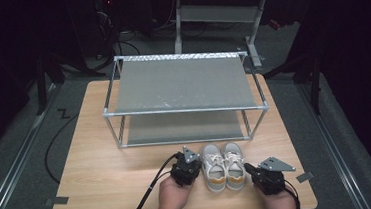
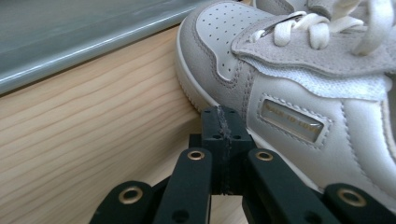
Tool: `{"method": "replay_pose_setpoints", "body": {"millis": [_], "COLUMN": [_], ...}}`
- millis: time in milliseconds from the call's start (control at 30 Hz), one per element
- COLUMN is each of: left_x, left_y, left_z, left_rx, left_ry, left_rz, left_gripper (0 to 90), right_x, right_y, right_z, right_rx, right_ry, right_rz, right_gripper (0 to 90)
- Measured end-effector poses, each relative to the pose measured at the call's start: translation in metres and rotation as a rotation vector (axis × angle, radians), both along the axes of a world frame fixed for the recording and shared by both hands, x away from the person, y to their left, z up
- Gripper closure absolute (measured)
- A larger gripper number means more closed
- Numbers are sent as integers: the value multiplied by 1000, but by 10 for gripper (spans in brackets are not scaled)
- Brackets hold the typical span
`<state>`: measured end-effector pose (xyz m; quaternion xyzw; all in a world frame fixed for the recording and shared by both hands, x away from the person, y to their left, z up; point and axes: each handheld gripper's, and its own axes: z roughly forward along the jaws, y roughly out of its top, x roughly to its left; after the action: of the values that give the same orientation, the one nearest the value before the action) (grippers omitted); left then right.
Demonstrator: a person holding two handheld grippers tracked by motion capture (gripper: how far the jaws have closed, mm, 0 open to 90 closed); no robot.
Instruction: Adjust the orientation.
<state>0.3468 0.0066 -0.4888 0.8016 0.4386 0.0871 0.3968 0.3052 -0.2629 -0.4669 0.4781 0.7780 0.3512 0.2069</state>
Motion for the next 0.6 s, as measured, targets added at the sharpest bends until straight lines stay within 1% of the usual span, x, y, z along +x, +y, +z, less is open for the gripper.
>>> {"method": "replay_pose_setpoints", "body": {"millis": [33, 100, 167, 467, 600], "left_x": [0, 0, 1, 1, 1], "left_y": [-2, -7, -7, -6, -5], "left_z": [0, 1, 1, 1, 1], "left_rx": [0, 9, 9, 10, 11], "left_ry": [0, 2, 3, -2, -2], "left_rz": [-2, -4, -5, -14, -17], "left_gripper": [899, 899, 899, 899, 898], "right_x": [1, 2, 3, 4, 5], "right_y": [-3, -8, -10, -7, -6], "right_z": [0, -1, -2, -3, -2], "right_rx": [0, 23, 26, 25, 33], "right_ry": [-1, 1, -3, -8, -5], "right_rz": [-10, -30, -27, -35, -41], "right_gripper": [900, 900, 900, 900, 900]}}
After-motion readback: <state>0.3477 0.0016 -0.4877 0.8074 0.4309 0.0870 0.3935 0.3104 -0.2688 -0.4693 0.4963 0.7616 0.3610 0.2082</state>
